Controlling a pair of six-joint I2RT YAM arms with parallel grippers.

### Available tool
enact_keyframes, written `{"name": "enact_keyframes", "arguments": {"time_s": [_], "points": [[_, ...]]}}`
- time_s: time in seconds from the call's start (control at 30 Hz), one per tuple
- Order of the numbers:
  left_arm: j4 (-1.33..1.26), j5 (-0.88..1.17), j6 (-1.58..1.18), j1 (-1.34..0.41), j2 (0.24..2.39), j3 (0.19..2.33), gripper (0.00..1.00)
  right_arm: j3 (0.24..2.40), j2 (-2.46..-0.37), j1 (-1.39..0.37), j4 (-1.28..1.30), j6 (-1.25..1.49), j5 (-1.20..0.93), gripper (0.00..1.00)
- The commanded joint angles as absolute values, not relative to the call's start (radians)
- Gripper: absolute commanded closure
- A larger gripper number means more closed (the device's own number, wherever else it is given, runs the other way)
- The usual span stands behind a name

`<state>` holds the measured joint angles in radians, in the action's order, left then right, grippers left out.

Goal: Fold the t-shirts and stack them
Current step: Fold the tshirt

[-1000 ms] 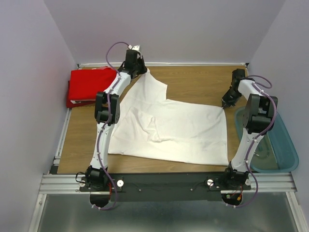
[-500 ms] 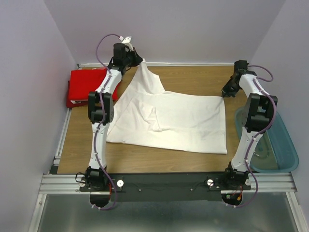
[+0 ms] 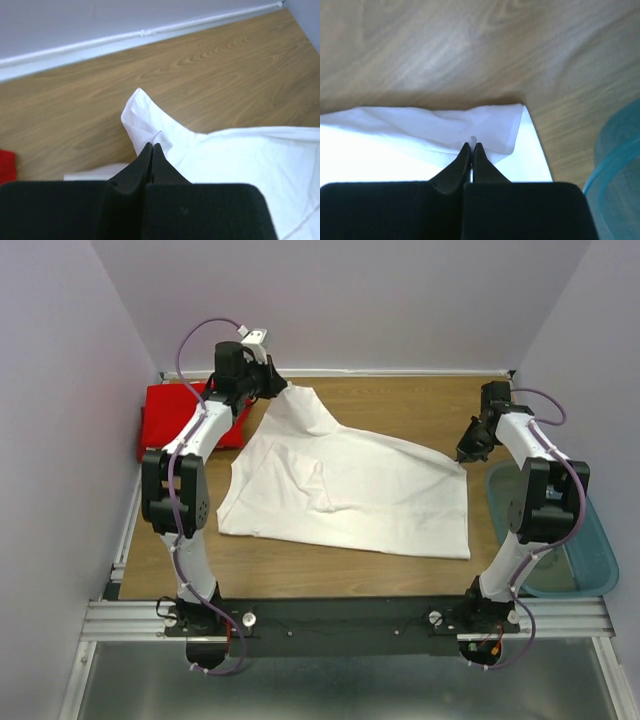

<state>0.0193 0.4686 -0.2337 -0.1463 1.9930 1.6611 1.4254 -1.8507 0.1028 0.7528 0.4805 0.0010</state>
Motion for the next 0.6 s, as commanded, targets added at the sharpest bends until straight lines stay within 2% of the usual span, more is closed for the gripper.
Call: {"name": "enact_keyframes", "arguments": {"time_s": [0.0, 0.2, 0.57], "points": [[0.023, 0.456, -0.196, -0.147, 1.858, 1.527, 1.0, 1.362, -1.792, 0.094, 0.761, 0.453, -0.005, 0.99], [0.109, 0.387, -0.187, -0.147, 1.666, 1.303, 1.0, 1.276, -1.715, 0.086, 0.79, 0.469, 0.03, 0.99], [0.267, 0.266, -0.173, -0.147, 1.376, 1.1, 1.0, 1.18, -1.643, 0.086, 0.836, 0.48, 0.052, 0.97]]}}
